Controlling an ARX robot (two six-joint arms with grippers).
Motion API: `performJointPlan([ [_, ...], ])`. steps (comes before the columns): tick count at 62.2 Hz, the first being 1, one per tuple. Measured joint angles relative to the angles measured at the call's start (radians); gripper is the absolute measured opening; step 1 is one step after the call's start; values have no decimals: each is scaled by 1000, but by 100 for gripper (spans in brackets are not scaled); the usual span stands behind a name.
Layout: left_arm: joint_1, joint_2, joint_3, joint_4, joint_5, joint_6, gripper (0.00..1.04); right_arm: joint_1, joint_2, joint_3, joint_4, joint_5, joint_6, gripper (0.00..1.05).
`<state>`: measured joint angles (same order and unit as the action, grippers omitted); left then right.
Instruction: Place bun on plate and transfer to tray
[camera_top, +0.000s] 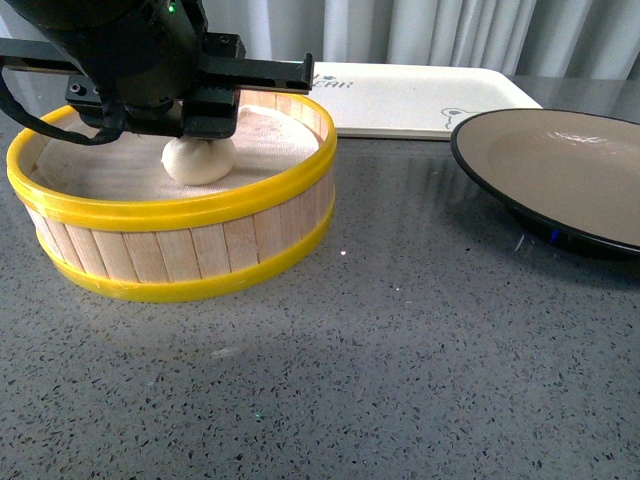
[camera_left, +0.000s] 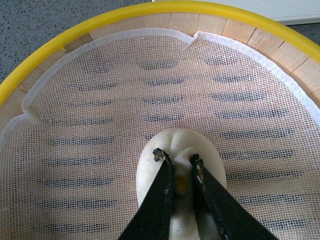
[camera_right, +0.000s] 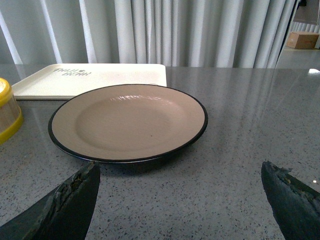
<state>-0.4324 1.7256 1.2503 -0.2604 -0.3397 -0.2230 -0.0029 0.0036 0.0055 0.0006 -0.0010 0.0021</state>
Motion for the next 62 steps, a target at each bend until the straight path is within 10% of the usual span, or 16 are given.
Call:
performJointPlan([
  [36,-2,-96,59,-31,20,10,4,0,0,0,0,0,0,96],
  [62,-269,2,381,-29,-8,103,4,0,0,0,0,0,0,96],
])
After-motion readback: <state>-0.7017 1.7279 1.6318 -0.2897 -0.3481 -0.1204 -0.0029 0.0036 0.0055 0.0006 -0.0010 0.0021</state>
